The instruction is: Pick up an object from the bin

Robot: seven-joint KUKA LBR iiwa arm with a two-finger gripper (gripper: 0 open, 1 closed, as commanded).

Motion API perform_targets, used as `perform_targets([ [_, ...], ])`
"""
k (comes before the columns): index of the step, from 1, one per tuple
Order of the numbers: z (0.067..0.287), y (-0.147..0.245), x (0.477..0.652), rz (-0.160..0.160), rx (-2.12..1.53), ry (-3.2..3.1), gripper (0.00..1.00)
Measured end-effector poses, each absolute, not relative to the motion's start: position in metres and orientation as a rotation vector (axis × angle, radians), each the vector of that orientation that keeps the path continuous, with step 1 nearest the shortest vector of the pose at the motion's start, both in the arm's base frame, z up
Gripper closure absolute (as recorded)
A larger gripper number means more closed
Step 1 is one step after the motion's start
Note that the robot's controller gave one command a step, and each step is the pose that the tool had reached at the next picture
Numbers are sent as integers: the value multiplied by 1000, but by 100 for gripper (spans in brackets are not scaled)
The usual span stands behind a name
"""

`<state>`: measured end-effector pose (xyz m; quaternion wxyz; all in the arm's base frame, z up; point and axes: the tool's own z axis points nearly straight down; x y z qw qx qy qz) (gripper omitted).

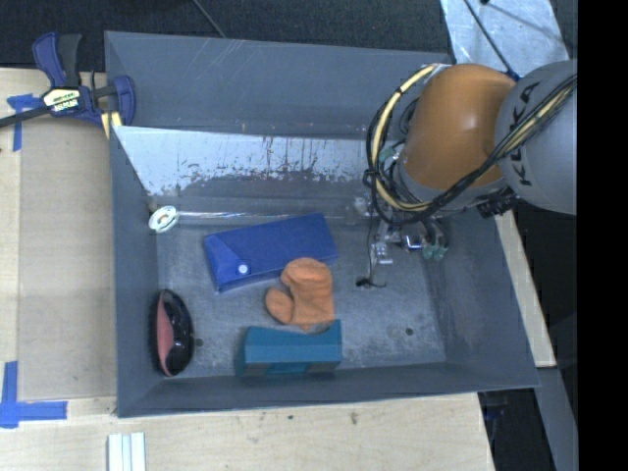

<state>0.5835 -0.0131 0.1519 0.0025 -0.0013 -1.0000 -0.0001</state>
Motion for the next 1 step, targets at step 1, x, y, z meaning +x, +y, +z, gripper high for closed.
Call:
perform_targets([
  [1, 157, -13, 585, 0, -4, -3145, 0],
])
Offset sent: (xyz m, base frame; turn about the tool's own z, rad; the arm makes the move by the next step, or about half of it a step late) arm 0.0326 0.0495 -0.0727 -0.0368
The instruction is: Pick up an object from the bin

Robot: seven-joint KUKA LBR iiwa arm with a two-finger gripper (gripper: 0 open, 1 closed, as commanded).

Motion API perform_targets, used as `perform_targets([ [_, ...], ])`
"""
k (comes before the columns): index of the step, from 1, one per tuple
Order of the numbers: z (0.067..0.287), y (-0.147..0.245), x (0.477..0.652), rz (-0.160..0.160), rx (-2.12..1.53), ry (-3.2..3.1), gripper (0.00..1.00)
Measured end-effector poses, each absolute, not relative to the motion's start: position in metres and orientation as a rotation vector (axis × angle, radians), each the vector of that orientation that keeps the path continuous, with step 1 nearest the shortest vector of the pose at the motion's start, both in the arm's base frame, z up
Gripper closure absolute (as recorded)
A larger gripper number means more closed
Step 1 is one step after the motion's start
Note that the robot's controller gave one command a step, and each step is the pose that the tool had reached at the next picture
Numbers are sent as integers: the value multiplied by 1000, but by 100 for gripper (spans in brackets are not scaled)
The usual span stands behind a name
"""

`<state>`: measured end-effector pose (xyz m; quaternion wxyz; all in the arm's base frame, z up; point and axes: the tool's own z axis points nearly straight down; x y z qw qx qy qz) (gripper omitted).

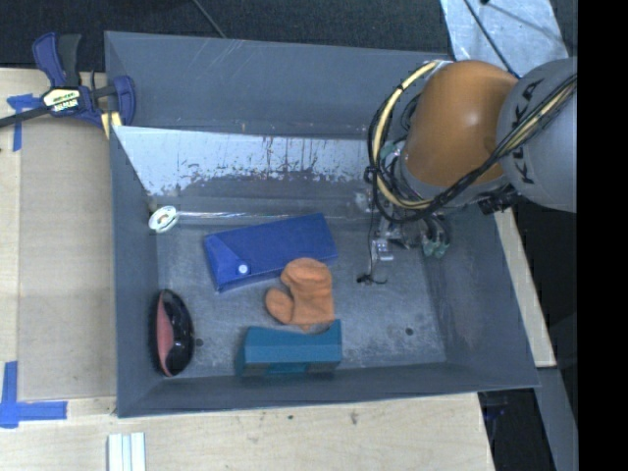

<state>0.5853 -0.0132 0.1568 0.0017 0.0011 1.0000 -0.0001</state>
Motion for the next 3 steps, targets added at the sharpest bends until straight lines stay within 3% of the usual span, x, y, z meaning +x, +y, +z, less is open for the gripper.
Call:
perform_targets([
  [1, 95, 27, 614, -1, -43, 3131, 0],
  [2, 78, 33, 597, 5, -16, 3132, 0],
  [3, 74, 73, 584, 1, -217, 3131, 100],
])
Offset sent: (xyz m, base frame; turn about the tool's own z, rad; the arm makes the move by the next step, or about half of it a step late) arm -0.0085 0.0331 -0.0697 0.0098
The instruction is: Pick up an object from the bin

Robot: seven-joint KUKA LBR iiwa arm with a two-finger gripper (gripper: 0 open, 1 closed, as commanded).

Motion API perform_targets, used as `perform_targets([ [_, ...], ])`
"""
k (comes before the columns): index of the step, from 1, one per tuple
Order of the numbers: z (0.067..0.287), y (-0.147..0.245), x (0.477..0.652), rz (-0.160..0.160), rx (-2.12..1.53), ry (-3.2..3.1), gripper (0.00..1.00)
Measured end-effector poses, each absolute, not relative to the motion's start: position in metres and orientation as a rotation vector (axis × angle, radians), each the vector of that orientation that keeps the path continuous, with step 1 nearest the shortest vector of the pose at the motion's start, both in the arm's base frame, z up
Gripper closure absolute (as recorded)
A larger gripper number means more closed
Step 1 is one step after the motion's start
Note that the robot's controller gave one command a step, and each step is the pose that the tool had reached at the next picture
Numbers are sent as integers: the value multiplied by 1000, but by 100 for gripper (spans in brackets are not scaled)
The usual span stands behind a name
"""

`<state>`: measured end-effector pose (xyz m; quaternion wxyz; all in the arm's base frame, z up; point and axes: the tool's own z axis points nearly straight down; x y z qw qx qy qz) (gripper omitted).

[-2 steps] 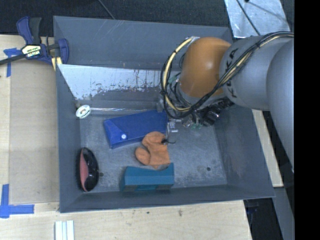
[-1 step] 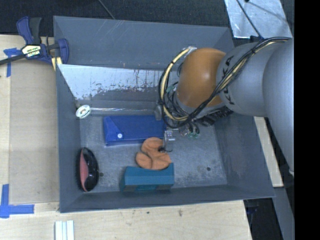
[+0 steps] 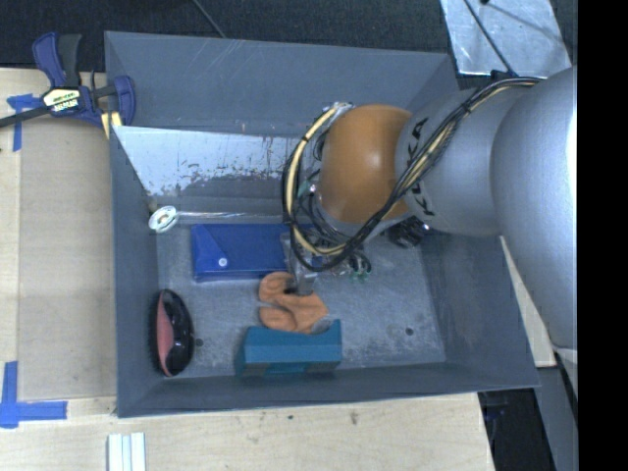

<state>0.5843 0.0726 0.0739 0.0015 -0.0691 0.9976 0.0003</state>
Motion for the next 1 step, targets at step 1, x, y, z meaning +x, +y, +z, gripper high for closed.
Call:
perform_targets([
  [1, 74, 73, 584, 1, -217, 3131, 100],
])
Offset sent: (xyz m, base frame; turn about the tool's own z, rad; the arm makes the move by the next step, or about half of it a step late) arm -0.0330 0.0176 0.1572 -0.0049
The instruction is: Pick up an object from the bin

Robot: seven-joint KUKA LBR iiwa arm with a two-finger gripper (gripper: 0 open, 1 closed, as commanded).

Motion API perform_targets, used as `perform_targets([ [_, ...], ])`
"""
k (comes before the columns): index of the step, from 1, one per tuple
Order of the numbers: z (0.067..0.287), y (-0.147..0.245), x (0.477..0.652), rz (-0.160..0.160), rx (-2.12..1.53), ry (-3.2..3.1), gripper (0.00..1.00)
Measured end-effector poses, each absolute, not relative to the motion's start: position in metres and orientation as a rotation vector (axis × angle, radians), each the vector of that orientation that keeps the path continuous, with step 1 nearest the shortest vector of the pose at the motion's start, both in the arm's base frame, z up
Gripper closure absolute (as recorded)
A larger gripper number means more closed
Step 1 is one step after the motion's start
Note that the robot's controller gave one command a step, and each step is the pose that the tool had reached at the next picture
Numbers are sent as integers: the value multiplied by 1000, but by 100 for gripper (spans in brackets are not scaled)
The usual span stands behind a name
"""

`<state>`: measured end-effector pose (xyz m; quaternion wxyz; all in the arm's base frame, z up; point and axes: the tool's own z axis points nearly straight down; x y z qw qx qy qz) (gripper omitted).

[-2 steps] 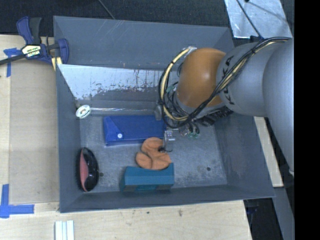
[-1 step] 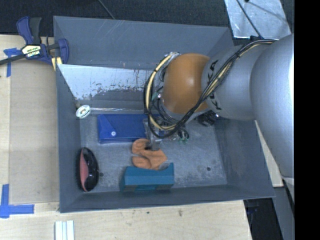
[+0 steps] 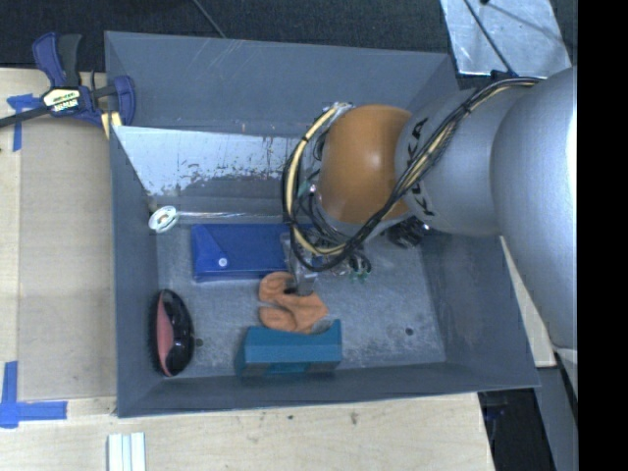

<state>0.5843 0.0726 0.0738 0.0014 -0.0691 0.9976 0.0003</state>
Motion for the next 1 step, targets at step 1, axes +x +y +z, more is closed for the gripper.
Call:
perform_targets([
  [1, 233, 90, 553, 1, -226, 3127, 100],
])
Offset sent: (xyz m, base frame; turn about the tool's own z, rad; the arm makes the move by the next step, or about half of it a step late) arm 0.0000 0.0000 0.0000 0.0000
